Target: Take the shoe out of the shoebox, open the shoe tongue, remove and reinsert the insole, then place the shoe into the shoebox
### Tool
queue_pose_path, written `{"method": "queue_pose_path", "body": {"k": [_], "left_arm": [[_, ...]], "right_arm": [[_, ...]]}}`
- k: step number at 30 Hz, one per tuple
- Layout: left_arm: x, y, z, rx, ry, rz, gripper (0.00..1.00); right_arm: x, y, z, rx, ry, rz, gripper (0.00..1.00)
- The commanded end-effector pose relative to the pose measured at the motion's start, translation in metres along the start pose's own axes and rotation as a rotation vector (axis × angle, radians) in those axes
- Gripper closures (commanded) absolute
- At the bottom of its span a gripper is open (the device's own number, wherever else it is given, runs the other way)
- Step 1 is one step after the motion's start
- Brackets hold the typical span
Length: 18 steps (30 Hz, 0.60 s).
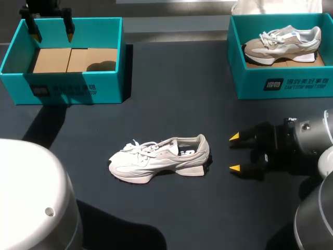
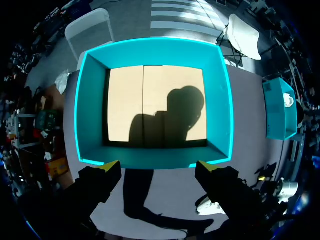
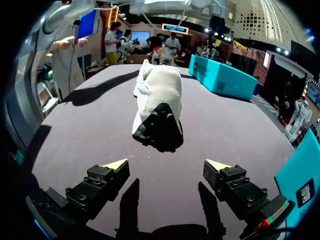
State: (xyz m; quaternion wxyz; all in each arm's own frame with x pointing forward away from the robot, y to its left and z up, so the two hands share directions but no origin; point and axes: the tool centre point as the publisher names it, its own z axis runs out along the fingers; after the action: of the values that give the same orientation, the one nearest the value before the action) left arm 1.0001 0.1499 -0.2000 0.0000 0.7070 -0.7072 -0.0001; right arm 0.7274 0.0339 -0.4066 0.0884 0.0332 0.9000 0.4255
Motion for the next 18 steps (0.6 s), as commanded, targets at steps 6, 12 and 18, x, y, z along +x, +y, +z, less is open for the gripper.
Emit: {"method": "queue_pose_path", "body": {"k": [6, 12, 18], "left_arm": [[0.0, 0.0001, 0.0, 0.0, 0.0, 0.0, 0.0], [0.0, 0.0001, 0.0, 0.0, 0.0, 0.0, 0.0], [0.0, 0.0001, 0.0, 0.0, 0.0, 0.0, 0.0]], "right_arm": [[0.0006, 0.0013, 0.0001, 0.006, 0.0, 0.0, 0.0], [0.0006, 0.0013, 0.0001, 0.006, 0.0, 0.0, 0.0], [0.0006, 0.0013, 0.0001, 0.006, 0.0, 0.0, 0.0]]}}
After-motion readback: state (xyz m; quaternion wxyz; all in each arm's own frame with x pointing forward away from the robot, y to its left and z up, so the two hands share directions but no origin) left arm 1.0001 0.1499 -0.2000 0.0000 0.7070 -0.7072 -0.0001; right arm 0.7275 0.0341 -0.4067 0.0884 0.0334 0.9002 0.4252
